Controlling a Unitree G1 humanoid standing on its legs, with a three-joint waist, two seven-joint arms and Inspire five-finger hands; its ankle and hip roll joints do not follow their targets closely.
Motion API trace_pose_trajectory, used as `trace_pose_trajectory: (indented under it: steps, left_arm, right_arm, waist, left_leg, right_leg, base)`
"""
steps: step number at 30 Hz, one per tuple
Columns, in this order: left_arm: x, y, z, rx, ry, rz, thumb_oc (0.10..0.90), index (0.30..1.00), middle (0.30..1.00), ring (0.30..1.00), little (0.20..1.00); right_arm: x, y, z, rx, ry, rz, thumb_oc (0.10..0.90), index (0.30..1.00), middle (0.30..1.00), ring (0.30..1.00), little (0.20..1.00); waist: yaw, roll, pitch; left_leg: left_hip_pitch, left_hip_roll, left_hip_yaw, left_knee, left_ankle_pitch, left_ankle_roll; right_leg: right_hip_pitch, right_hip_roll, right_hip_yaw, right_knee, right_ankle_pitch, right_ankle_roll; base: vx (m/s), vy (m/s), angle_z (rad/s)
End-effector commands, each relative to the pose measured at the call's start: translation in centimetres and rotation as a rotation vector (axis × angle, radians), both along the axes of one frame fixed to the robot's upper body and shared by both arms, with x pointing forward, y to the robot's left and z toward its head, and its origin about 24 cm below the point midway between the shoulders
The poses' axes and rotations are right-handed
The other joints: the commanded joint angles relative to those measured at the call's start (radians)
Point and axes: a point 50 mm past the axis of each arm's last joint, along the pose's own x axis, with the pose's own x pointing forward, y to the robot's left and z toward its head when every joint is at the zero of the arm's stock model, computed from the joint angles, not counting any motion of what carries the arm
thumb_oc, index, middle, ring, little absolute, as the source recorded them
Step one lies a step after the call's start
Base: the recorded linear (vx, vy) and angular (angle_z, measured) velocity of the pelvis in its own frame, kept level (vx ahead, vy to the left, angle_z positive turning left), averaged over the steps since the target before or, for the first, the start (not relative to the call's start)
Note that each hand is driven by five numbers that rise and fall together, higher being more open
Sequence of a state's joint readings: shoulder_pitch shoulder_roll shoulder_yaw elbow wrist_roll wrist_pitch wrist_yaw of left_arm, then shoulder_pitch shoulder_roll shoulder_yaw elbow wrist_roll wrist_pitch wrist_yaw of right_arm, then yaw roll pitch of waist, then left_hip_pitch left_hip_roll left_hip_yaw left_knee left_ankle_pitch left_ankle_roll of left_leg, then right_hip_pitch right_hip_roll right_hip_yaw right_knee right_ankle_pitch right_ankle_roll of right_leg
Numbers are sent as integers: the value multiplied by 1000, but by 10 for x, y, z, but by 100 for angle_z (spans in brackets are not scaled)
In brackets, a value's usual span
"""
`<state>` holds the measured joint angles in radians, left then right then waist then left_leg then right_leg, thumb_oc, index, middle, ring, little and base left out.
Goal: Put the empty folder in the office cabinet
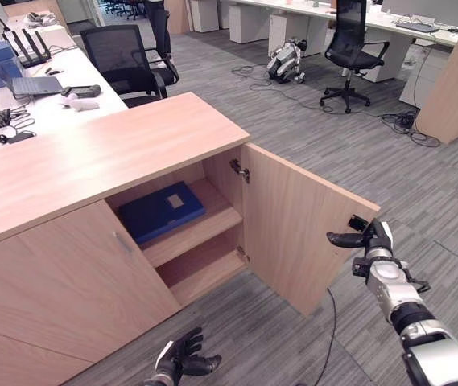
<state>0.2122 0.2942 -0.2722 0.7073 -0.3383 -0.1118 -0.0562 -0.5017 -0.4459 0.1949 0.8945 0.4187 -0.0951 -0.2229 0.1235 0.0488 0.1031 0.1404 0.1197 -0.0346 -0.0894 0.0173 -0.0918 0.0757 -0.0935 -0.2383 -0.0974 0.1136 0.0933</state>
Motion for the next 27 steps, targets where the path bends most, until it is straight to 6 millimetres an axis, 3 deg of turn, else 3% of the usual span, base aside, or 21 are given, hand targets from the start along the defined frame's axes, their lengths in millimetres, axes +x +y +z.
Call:
trace_pose_trajectory:
  steps: [1,9,11,13,14,15,17,18,19,21,22,23,24,25,27]
  left_arm:
    - [36,2,17,34,-142,-86,800,900,900,900,900]
    - [38,13,20,59,-160,-7,800,900,900,900,900]
    - [41,23,22,77,-177,51,800,900,900,900,900]
    - [45,27,24,83,-188,78,800,900,900,900,900]
    - [48,26,24,86,-192,70,800,900,900,900,900]
    - [52,23,26,82,-203,59,800,900,900,900,900]
    - [53,25,26,95,-202,33,800,900,900,900,900]
    - [52,26,26,107,-198,10,800,900,900,900,900]
    - [45,28,22,131,-165,-27,800,900,900,900,900]
    - [42,31,20,151,-147,-40,800,900,900,900,900]
    - [42,32,18,174,-128,-64,800,900,900,900,900]
    - [42,33,19,176,-129,-63,800,900,900,900,900]
    - [44,35,20,187,-132,-71,800,900,900,900,900]
    - [51,35,24,202,-152,-84,800,900,900,900,900]
    - [58,37,29,214,-178,-87,800,900,900,900,900]
  right_arm:
    - [39,66,87,31,-407,278,800,900,900,900,900]
    - [4,112,53,56,-338,555,800,900,900,900,900]
    - [-13,135,47,94,-334,698,800,900,900,900,900]
    - [-24,139,43,108,-327,759,800,900,900,900,900]
    - [-30,137,41,95,-321,787,800,900,900,900,900]
    - [-34,137,40,74,-314,819,800,900,900,900,900]
    - [-41,147,39,33,-298,913,800,900,900,900,900]
    - [-44,153,40,13,-297,959,800,900,900,900,900]
    - [-49,173,46,8,-312,1064,800,900,900,900,900]
    - [-49,183,50,30,-330,1092,800,900,900,900,900]
    - [-50,210,66,74,-401,1164,800,900,900,900,900]
    - [-50,211,67,75,-403,1165,800,900,900,900,900]
    - [-51,228,80,91,-458,1218,800,900,900,900,900]
    - [-52,255,109,109,-565,1293,800,900,900,900,900]
    - [-55,276,134,136,-661,1347,800,900,900,900,900]
  waist:
    - [43,-59,-59]
    - [53,-57,-46]
    - [71,-63,-22]
    - [93,-75,12]
    - [86,-86,24]
    - [75,-94,30]
    - [55,-95,23]
    - [55,-92,17]
    - [68,-95,3]
    - [74,-104,-1]
    - [100,-117,-4]
    - [97,-119,-3]
    - [114,-129,0]
    - [150,-143,5]
    - [179,-155,12]
  left_leg:
    - [-65,-28,-45,2,-17,-3]
    - [-92,-27,-100,2,-2,-13]
    - [-129,-20,-127,2,18,-22]
    - [-185,-9,-111,40,35,-39]
    - [-239,3,-56,96,33,-46]
    - [-257,32,45,123,34,-41]
    - [-234,108,257,118,46,-40]
    - [-227,123,317,111,60,-36]
    - [-222,105,329,87,67,-27]
    - [-222,87,315,77,68,-20]
    - [-225,65,294,64,63,-4]
    - [-226,63,293,63,64,-3]
    - [-230,52,280,65,58,8]
    - [-238,33,257,72,45,24]
    - [-246,16,236,85,31,38]
  right_leg:
    - [58,-72,7,10,-122,75]
    - [52,-70,-15,10,-129,70]
    - [28,-71,-25,10,-123,69]
    - [20,-88,-63,10,-119,73]
    - [19,-108,-113,10,-120,78]
    - [16,-123,-148,10,-115,82]
    - [29,-132,-217,10,-113,89]
    - [43,-129,-240,11,-117,91]
    - [67,-128,-264,21,-120,87]
    - [77,-131,-278,30,-121,86]
    - [79,-142,-296,72,-133,83]
    - [78,-144,-297,75,-135,84]
    - [74,-148,-301,103,-144,84]
    - [62,-158,-309,155,-150,90]
    - [49,-170,-308,207,-151,103]
  base:
    - [-1,4,21]
    - [6,-24,17]
    - [-86,-64,21]
    - [-180,-30,20]
    - [-217,56,24]
    - [-154,114,76]
    - [-68,143,163]
    - [36,167,153]
    - [57,111,112]
    - [75,100,25]
    - [68,91,32]
    - [39,85,62]
    - [61,80,85]
    - [90,115,203]
    - [104,112,185]
